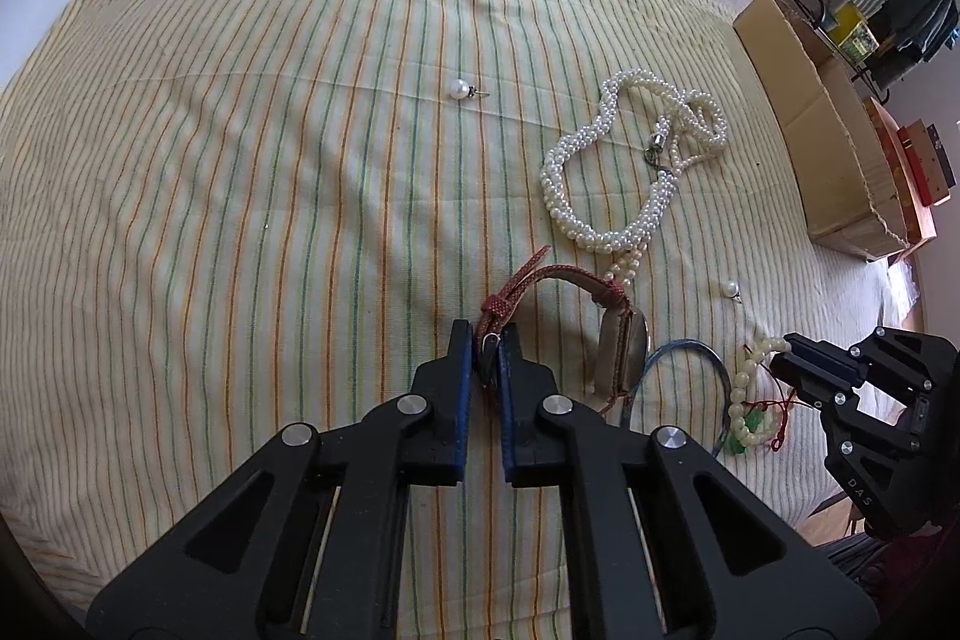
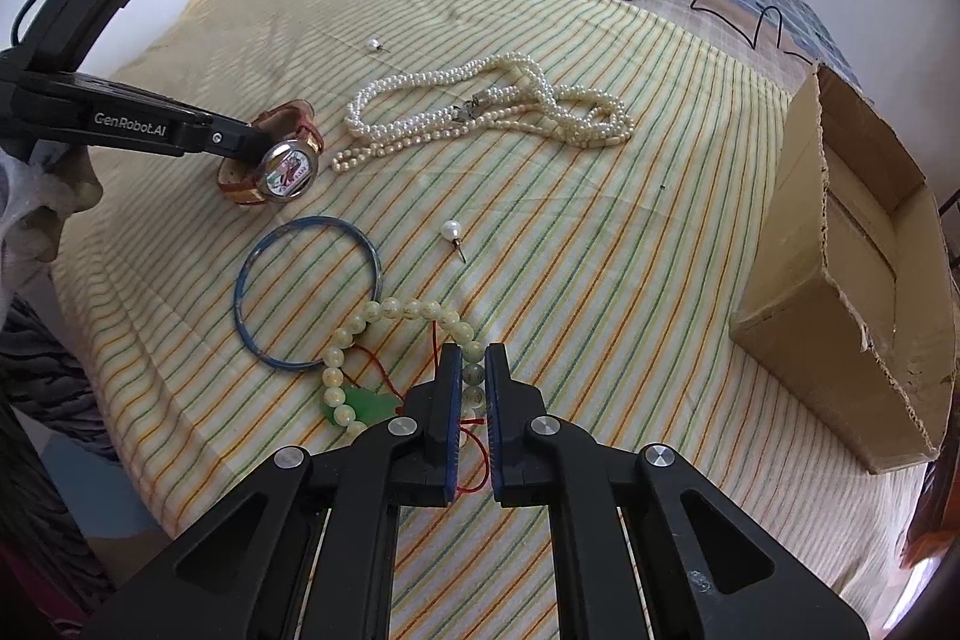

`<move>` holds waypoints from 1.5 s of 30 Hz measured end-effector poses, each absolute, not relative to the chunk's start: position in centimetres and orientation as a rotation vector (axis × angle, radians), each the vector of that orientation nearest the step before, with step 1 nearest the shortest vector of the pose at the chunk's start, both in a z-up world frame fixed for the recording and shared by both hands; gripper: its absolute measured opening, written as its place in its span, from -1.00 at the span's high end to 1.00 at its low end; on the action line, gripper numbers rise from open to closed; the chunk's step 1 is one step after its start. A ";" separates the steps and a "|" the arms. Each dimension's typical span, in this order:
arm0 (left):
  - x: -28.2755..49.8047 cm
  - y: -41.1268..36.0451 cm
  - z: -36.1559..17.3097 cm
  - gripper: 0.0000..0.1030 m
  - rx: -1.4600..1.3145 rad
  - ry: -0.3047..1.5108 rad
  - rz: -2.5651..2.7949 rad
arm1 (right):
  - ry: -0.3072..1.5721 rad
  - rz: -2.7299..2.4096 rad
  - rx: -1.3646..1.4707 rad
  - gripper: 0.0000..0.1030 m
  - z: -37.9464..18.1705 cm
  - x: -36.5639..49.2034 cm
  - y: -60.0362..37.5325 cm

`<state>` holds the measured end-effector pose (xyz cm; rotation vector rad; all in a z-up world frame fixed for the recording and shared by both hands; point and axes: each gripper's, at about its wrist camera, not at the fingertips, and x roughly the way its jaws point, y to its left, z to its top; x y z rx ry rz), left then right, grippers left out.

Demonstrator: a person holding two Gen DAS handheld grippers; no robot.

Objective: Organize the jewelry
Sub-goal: 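Close the right tool on the beaded bracelet while the left tool grips the watch strap, then carry the bracelet in the right tool and the watch in the left tool over the box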

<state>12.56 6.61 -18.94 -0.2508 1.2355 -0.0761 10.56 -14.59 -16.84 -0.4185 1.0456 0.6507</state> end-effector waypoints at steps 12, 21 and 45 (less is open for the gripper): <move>12.6 5.8 -15.5 0.89 -0.236 1.131 -0.089 | 0.927 0.626 -0.406 0.89 -13.7 10.4 -15.1; 13.3 4.1 -13.5 0.89 -0.243 1.081 -0.124 | 0.849 0.599 -0.391 0.88 -11.4 10.7 -15.5; 15.5 -4.1 -8.5 0.89 -0.232 0.970 -0.261 | 0.729 0.409 -0.238 0.89 -6.2 15.2 -22.6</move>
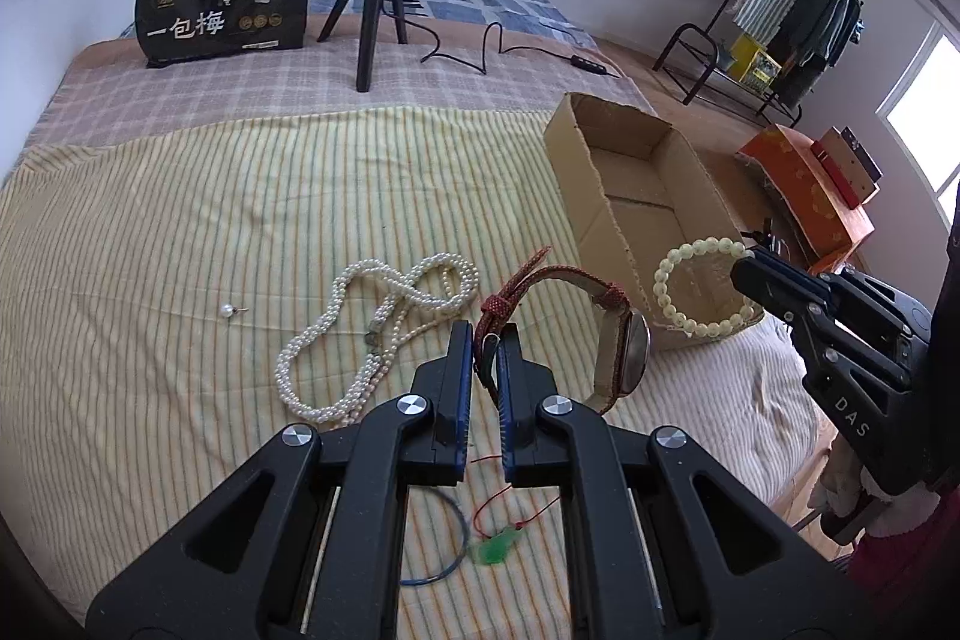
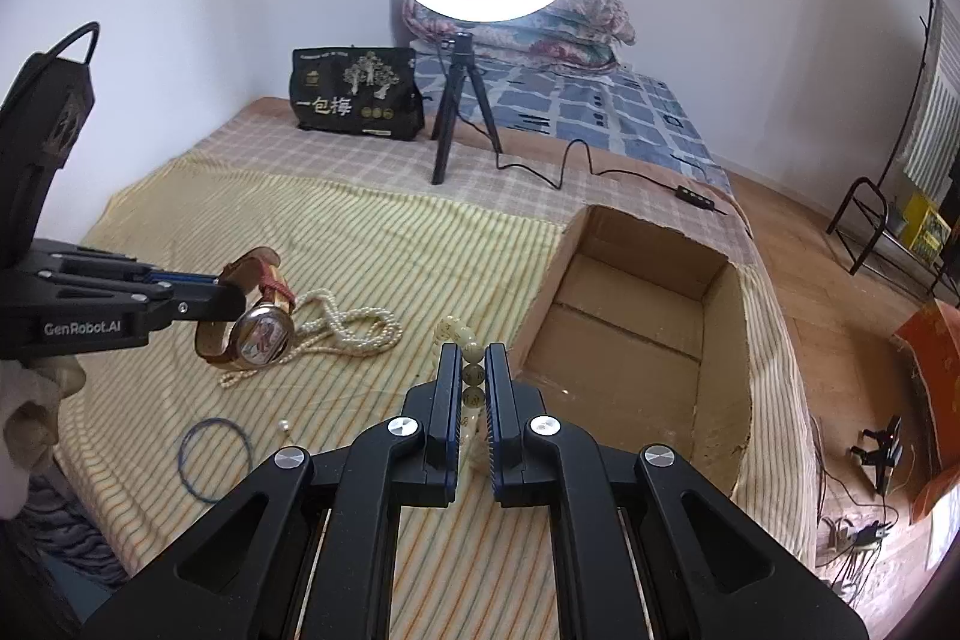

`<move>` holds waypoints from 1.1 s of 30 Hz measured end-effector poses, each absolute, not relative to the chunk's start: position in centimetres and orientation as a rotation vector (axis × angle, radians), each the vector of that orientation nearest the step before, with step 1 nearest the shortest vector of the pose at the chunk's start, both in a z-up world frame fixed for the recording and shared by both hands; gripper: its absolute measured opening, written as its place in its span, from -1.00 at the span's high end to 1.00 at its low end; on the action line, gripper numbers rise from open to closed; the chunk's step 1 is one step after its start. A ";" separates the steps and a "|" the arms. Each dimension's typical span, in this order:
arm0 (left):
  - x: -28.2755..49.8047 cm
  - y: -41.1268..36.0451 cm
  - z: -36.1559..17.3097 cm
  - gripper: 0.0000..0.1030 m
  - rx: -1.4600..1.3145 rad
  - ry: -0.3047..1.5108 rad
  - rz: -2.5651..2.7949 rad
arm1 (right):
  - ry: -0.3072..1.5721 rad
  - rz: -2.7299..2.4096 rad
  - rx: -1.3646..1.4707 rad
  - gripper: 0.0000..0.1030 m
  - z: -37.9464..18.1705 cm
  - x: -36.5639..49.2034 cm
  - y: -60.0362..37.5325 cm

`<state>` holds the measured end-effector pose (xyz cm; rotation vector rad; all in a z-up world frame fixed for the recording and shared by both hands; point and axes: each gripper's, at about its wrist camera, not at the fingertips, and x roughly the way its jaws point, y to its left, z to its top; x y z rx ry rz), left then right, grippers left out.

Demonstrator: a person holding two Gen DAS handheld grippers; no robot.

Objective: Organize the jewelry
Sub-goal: 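Carry the bracelet in the right tool and the watch in the left tool over the box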

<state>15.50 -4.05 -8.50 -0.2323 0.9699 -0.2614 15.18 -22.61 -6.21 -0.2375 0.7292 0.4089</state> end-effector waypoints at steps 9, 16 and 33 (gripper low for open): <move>17.0 -8.8 -7.9 0.89 -0.209 0.948 -0.315 | 0.762 0.340 -0.132 0.89 -5.9 18.5 -26.5; 17.9 -12.2 -8.1 0.89 -0.180 0.943 -0.348 | 0.775 0.276 -0.057 0.89 -6.3 21.8 -29.2; 19.6 -17.7 -10.4 0.89 -0.151 0.990 -0.417 | 0.796 0.165 0.014 0.88 -8.2 27.1 -32.5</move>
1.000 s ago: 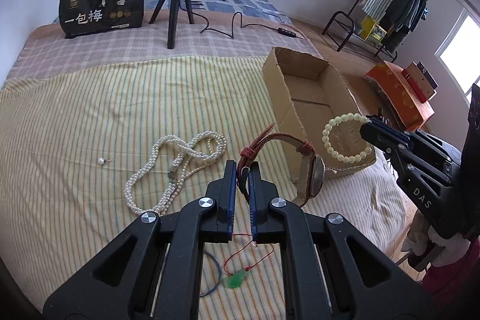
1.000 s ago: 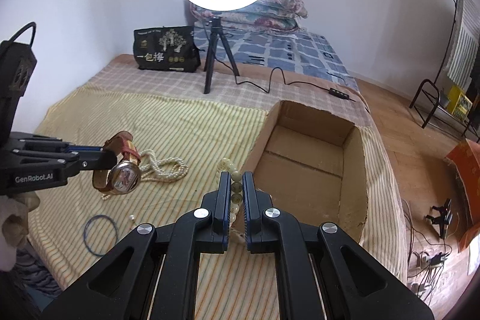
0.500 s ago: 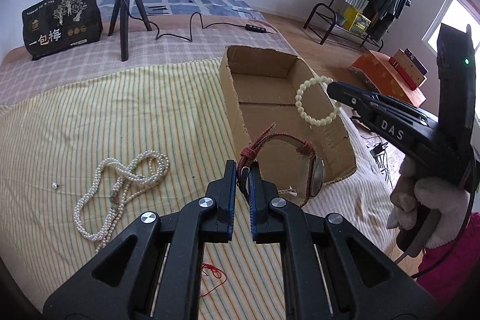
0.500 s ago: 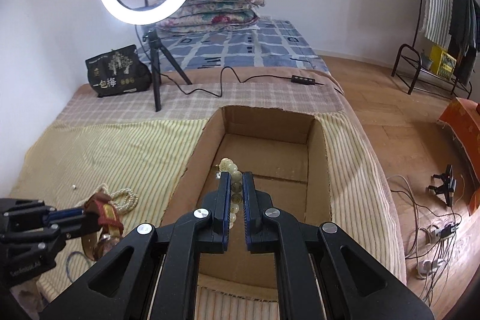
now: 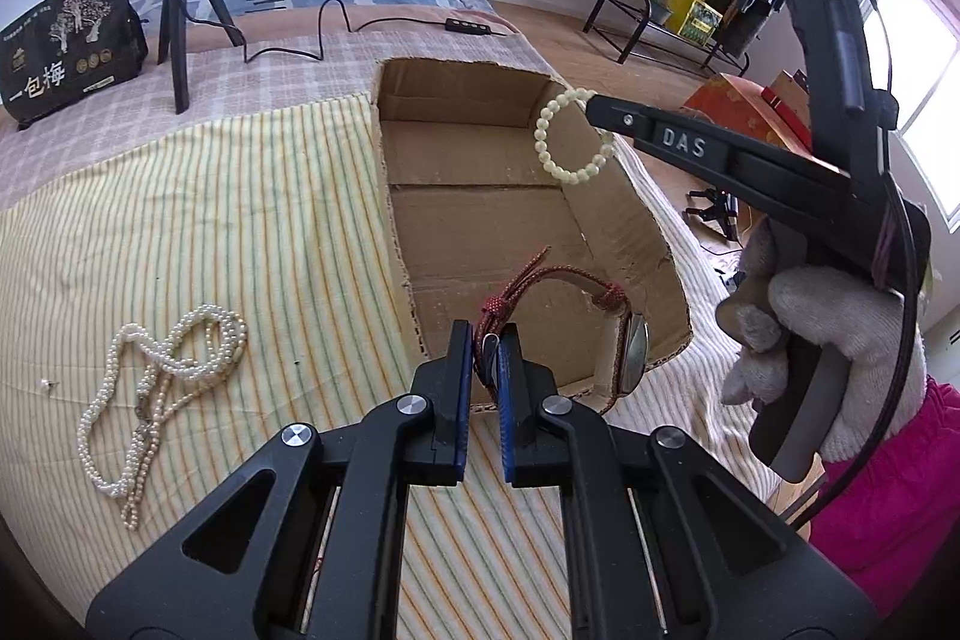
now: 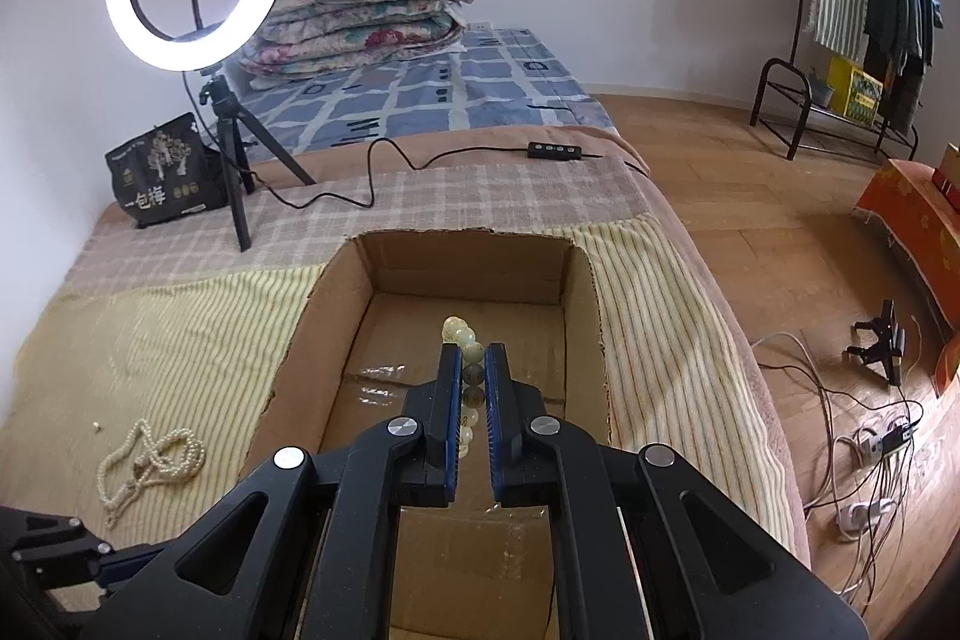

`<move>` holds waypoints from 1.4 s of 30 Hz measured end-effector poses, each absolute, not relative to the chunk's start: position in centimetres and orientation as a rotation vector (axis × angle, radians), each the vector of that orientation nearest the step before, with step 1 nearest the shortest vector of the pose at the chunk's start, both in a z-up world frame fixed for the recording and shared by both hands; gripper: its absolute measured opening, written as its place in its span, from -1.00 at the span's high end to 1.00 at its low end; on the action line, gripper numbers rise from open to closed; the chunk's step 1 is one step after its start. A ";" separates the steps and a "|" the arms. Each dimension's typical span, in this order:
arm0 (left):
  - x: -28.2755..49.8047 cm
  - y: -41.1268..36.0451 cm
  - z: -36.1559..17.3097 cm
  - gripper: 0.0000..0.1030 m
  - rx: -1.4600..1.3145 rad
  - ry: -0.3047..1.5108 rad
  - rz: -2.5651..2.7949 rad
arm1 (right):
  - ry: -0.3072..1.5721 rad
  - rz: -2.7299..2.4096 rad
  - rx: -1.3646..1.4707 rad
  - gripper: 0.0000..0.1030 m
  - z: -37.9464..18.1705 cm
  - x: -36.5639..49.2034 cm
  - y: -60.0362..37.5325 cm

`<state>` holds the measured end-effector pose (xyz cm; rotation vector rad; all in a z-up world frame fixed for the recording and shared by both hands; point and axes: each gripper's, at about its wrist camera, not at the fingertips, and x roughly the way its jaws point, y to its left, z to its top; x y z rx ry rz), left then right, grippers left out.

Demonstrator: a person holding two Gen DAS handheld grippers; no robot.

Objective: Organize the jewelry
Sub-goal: 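Carry the bracelet in the right tool and the watch in the left tool over the box, then open the right tool to drop the bracelet while the left tool releases the watch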

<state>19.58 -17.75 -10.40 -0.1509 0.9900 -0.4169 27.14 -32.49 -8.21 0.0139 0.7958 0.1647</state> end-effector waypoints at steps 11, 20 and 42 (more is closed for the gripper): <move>20.2 -18.6 -11.0 0.87 -0.146 0.993 -0.421 | 0.819 0.157 0.046 0.88 -9.1 28.3 -33.0; 20.1 -18.2 -10.2 0.50 -0.148 0.961 -0.397 | 0.815 0.141 0.051 0.23 -9.0 28.3 -33.0; 17.6 -13.0 -7.8 0.50 -0.130 0.905 -0.346 | 0.762 0.117 0.022 -0.18 -6.6 25.7 -32.3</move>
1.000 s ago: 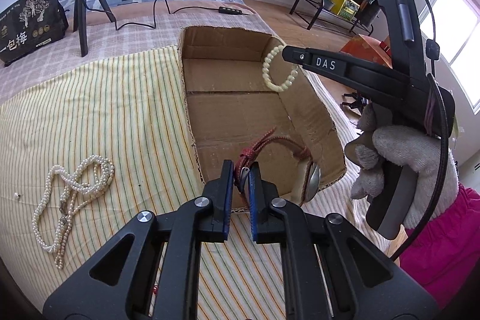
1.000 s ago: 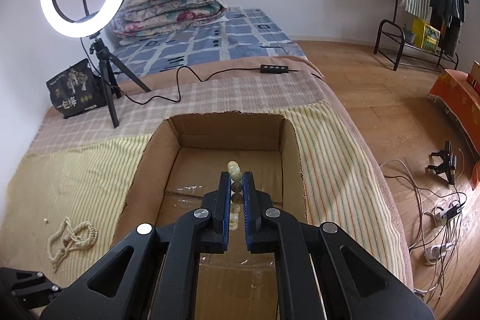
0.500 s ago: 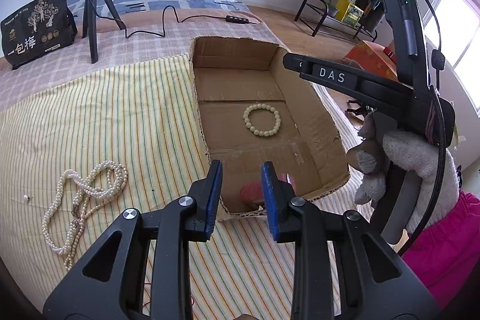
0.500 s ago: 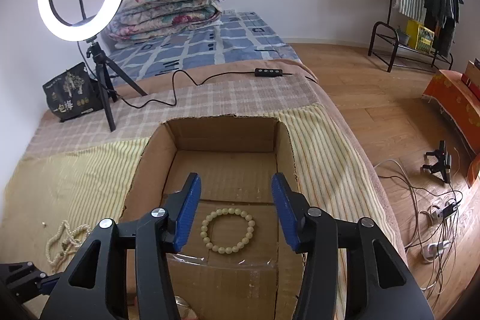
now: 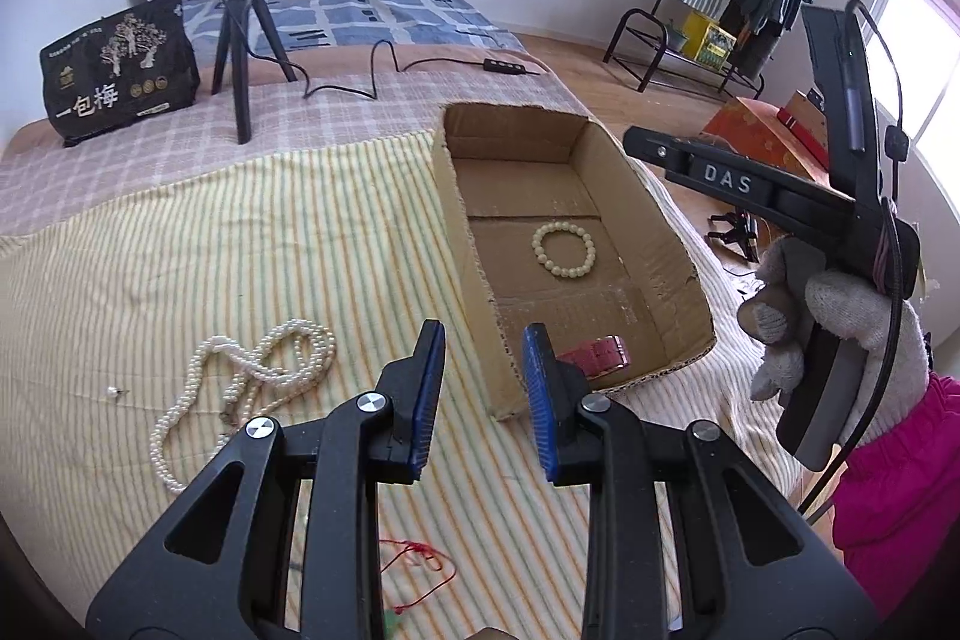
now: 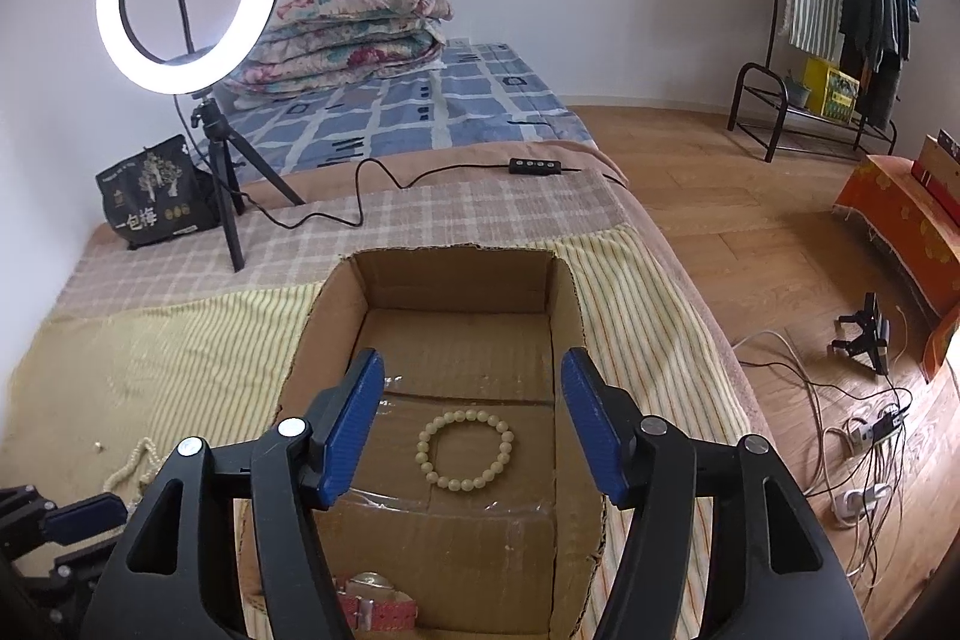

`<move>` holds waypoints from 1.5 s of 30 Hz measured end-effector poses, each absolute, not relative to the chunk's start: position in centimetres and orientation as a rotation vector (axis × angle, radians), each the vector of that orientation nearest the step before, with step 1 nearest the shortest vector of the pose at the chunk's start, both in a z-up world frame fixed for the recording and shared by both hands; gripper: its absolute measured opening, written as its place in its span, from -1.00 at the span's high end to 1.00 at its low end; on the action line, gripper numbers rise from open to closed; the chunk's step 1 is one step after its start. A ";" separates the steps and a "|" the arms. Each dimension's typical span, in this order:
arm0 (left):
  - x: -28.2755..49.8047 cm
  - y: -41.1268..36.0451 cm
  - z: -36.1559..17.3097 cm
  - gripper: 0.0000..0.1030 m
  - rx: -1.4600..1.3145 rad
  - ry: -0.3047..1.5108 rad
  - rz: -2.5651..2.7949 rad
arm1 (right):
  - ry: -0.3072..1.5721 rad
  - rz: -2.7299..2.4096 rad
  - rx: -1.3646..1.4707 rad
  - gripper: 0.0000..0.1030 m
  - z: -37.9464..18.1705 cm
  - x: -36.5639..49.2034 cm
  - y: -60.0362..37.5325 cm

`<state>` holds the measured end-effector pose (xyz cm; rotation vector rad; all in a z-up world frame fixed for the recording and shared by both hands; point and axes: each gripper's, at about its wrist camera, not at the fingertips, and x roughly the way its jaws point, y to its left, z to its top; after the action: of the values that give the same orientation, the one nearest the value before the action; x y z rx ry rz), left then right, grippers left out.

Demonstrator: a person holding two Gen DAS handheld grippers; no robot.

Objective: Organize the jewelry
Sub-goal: 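Open the right tool to drop the bracelet while the left tool releases the watch, then move the left tool to the pearl necklace while the right tool reaches the red string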

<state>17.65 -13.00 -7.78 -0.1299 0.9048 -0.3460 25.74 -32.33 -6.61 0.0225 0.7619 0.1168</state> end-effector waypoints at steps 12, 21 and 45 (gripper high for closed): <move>15.8 -5.7 -6.5 0.13 -0.109 0.867 -0.271 | 0.716 0.155 -0.018 -0.56 -4.1 22.0 -30.3; 16.4 1.5 -7.9 0.01 -0.183 0.913 -0.170 | 0.712 0.328 -0.055 -0.57 -4.1 18.1 -26.7; 16.6 4.8 -14.8 0.03 -0.205 1.106 -0.180 | 0.977 0.644 -0.250 -0.57 -12.4 11.1 -18.2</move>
<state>16.61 4.84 -14.82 -0.2048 1.1065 -0.1797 11.13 -18.18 -12.40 -0.2505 0.9769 0.6444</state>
